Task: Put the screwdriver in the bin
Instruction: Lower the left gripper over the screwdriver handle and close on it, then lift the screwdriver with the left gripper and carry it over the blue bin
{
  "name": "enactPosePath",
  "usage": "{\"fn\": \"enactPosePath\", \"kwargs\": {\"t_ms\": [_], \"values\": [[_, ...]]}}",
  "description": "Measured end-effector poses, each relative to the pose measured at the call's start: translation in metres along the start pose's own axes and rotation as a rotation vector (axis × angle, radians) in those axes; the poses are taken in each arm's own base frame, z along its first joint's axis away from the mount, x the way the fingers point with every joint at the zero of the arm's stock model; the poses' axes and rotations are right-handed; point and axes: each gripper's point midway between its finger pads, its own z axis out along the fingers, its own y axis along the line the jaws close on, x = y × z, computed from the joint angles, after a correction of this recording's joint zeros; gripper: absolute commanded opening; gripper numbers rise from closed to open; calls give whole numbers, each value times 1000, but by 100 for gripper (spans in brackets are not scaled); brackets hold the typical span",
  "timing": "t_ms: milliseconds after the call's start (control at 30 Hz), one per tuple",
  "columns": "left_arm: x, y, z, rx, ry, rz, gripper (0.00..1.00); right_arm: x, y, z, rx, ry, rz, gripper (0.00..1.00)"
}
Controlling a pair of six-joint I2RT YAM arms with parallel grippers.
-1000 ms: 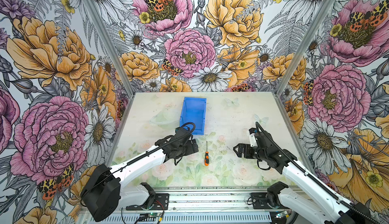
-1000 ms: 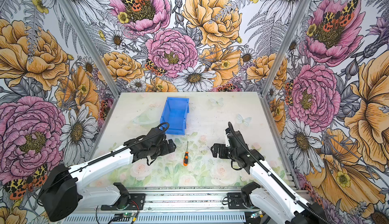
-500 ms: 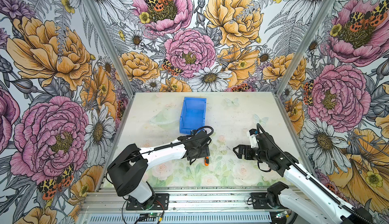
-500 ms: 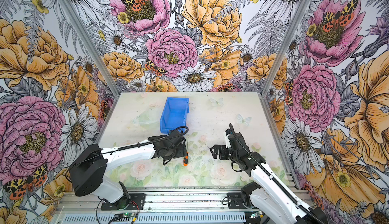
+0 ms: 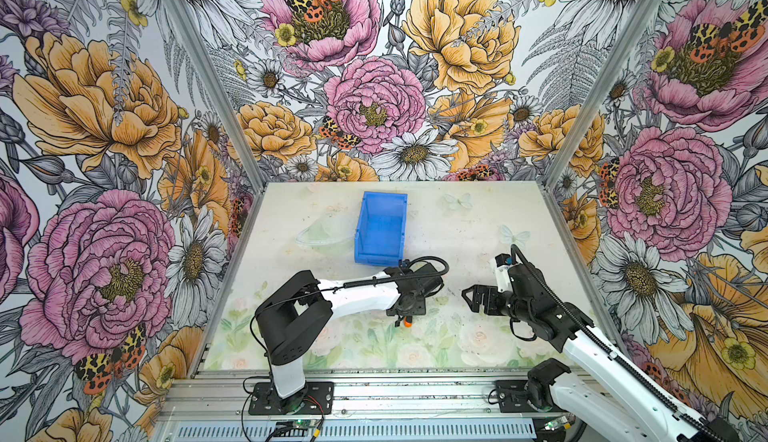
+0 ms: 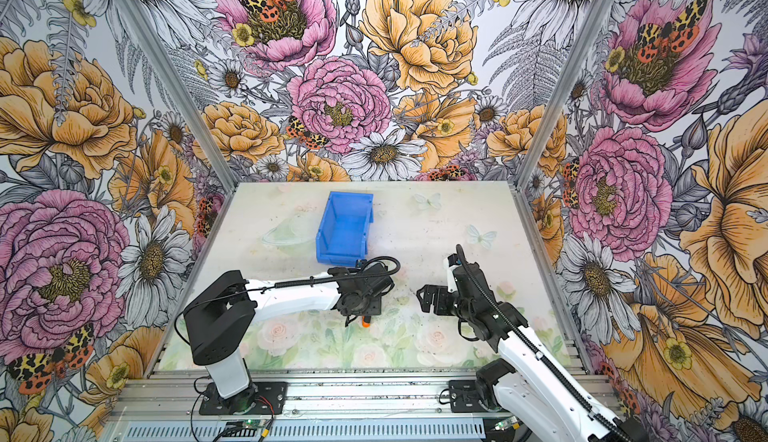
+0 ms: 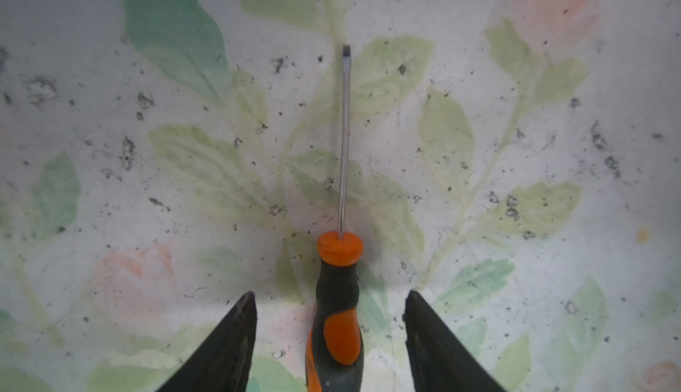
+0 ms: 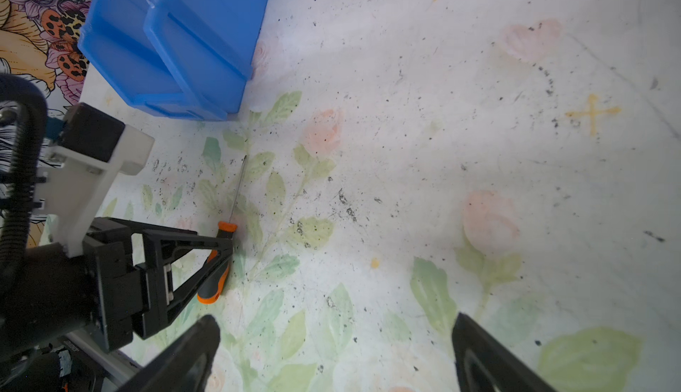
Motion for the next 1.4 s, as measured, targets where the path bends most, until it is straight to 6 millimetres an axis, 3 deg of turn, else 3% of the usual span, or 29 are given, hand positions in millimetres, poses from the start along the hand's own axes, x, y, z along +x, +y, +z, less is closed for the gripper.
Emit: {"fn": "enactPosePath", "kwargs": {"t_ms": [167,367,700,967,1200,1400], "values": [[6,1,15,-65,17,44,49,-3,0,-3,1,-19,-3,99],[6,-3,16,-68,11,54,26,-2,-1,-2,4,-18,-2,99],[4,-2,16,-74,2,49,2,-2,-4,-2,19,-23,-2,99],[3,-1,9,-72,-3,68,0,-2,-4,-2,21,-24,-2,100],[-18,-8,-36,20,-90,46,0,-2,-4,-2,21,-24,-2,99],[-31,-9,-62,64,-150,41,0,-2,-4,-2,20,-24,-3,100]]}}
